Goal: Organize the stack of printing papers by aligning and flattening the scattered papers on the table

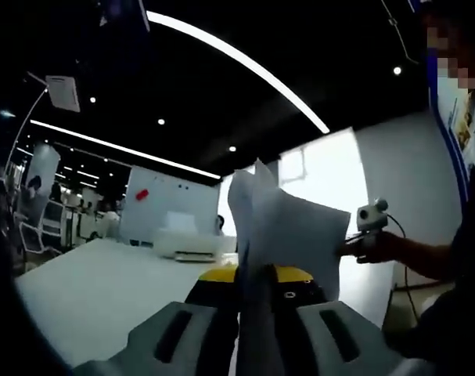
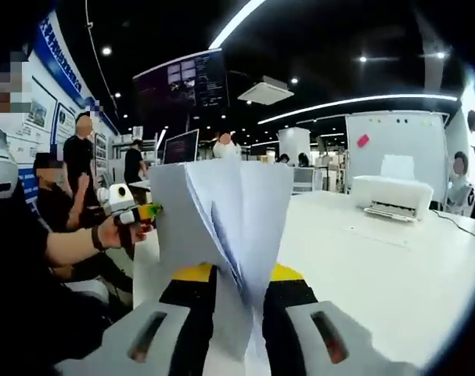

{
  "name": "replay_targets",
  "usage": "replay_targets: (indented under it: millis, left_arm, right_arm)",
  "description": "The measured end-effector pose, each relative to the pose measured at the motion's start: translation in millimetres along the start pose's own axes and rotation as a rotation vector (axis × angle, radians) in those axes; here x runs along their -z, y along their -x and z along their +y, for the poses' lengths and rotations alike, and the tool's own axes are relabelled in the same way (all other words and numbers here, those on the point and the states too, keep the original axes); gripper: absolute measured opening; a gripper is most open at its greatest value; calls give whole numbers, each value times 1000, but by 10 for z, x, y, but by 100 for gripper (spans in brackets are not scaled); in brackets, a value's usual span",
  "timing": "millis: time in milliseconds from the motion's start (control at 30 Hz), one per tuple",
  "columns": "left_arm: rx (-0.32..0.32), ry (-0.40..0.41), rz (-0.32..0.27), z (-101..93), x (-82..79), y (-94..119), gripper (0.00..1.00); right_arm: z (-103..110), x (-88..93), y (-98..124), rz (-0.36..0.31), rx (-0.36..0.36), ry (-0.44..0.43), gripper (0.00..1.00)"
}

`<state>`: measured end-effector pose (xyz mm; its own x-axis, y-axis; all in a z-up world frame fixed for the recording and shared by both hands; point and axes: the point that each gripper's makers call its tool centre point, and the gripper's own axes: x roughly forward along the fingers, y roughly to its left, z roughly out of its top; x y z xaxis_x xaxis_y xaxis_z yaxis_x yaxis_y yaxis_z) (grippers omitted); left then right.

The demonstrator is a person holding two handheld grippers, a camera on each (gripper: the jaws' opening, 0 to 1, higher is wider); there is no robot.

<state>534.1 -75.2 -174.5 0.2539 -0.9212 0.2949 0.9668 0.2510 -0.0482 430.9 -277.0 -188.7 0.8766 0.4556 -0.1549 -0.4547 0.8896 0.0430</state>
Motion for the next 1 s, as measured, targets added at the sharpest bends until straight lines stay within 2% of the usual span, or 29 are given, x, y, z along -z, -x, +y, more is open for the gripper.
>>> replay_targets:
  millis: [200,300,433,567,600,700,800,1000]
  left_arm:
    - [6,-3,0,-24,9,-30,18]
    - [8,0,-3,-36,12,-37,18]
    - [18,-2,-6,-79,3,-51,18]
    - [33,-11,-6,-117,-9,-52,18]
    - [34,-10,-7,-118,-15,-52,18]
    - [40,-9,-12,-125,-27,-56,19]
    - [44,-4,-17,-129,-28,-55,19]
    - [58,-4,-28,-155,-49,-68,18]
  right_arm:
    - [-25,-26,49,-39,66,-39,17]
    - [-104,-25,58,-65,143,-76,18]
    - [-185,-38,79,-87,201,-35,19]
    - [-180,-43,70,-97,182,-52,20]
    - [-181,-42,68,-97,183,-53,23]
    - [-268,-41,95,-99,260,-45,32]
    - [-286,-67,130,-123,280,-66,34]
    - [-156,-115,33,-145,206,-79,33]
